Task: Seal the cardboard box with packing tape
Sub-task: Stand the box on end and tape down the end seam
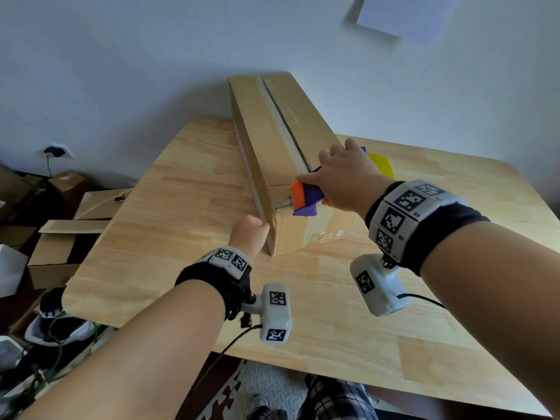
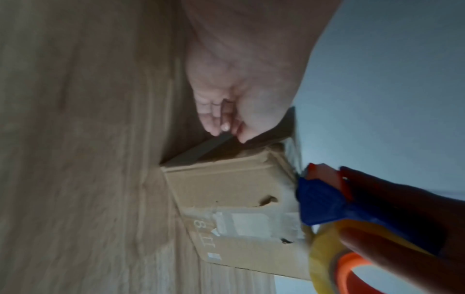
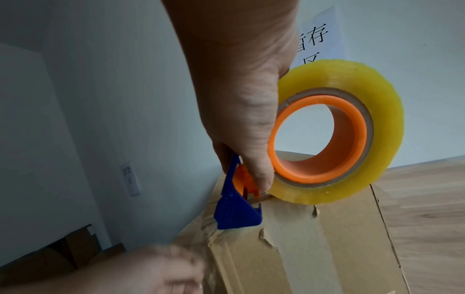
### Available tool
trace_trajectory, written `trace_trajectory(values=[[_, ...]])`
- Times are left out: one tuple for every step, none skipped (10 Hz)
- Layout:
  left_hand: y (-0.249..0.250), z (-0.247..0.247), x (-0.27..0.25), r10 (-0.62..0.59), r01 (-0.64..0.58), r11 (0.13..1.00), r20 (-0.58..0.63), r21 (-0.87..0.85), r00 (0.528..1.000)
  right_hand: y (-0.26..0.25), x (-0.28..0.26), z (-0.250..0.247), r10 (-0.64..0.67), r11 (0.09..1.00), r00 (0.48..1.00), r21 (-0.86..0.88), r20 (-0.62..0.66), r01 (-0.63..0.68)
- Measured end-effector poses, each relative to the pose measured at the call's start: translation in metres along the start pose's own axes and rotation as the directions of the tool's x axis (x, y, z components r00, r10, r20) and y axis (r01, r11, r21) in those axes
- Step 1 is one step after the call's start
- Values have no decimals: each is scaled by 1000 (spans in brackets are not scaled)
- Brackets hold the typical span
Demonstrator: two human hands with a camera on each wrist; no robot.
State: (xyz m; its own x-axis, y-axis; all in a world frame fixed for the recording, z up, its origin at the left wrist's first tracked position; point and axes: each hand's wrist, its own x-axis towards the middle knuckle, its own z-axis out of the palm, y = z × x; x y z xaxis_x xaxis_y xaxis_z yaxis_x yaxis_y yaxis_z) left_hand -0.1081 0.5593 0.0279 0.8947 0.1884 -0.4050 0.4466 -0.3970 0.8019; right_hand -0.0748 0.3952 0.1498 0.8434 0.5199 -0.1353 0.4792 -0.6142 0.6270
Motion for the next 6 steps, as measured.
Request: trace_trajectory(values=[[19, -14, 2, 172, -172, 985, 8, -7, 985, -1, -1, 0, -2, 1000, 1000, 3, -3, 2], [25, -13, 4, 203, -213, 971, 92, 109, 975, -1, -1, 0, 7, 1000, 1000, 9, -12, -7], [13, -5, 16, 159, -190, 958, 155, 217, 975, -1, -2, 1, 16, 1000, 1000, 7, -10, -16], [4, -9, 17, 164, -229, 898, 196, 376, 967, -1, -3, 1, 12, 1000, 1000, 18, -12, -12], [3, -22, 13, 453, -430, 758, 78, 491, 888, 0, -2, 1, 13, 1000, 1000, 22, -10, -13], [6, -33, 11, 669, -635, 535, 180, 557, 721, 1, -1, 1, 1, 1000, 1000, 19, -11, 0]])
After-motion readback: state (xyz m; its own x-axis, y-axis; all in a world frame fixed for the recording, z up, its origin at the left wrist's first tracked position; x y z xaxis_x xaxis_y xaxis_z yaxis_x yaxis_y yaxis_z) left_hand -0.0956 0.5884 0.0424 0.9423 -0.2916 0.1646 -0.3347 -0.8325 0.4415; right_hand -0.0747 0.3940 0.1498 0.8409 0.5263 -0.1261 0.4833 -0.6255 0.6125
